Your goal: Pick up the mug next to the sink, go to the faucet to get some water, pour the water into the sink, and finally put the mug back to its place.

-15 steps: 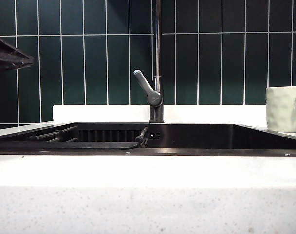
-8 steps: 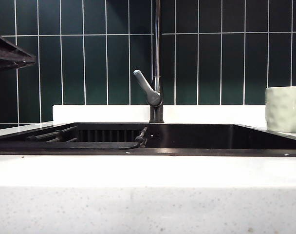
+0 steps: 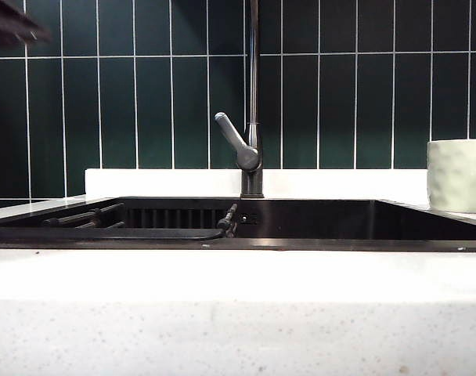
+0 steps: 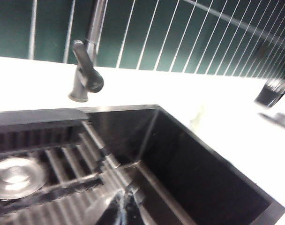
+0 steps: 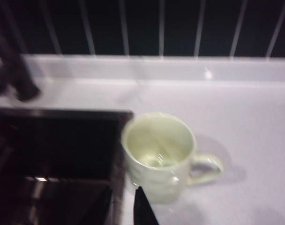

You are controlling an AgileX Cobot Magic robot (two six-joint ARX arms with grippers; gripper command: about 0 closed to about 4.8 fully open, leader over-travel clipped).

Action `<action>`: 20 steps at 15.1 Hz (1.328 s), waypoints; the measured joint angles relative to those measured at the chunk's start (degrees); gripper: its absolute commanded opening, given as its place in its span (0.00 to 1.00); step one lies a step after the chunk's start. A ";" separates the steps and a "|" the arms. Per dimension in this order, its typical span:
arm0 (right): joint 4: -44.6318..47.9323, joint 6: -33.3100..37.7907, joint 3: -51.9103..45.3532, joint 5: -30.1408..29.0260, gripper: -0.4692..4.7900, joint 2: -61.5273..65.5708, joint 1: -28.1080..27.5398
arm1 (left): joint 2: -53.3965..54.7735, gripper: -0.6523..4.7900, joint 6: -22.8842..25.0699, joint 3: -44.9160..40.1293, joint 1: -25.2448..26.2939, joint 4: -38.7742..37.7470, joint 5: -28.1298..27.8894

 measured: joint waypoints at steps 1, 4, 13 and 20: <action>-0.83 -0.07 0.02 0.15 0.22 -2.75 1.22 | -2.29 0.11 2.01 1.27 0.00 -4.98 -0.81; -9.20 -2.80 0.02 0.61 0.22 -16.41 4.57 | -15.98 0.11 5.70 3.80 0.02 -16.37 -4.90; -7.89 -3.08 -13.68 3.82 0.09 -33.42 4.68 | -26.32 0.11 12.09 0.50 0.02 -30.40 -23.34; 5.27 -0.04 -26.86 3.82 0.09 -33.29 4.68 | -26.32 0.11 12.11 -12.33 0.04 -18.58 -26.34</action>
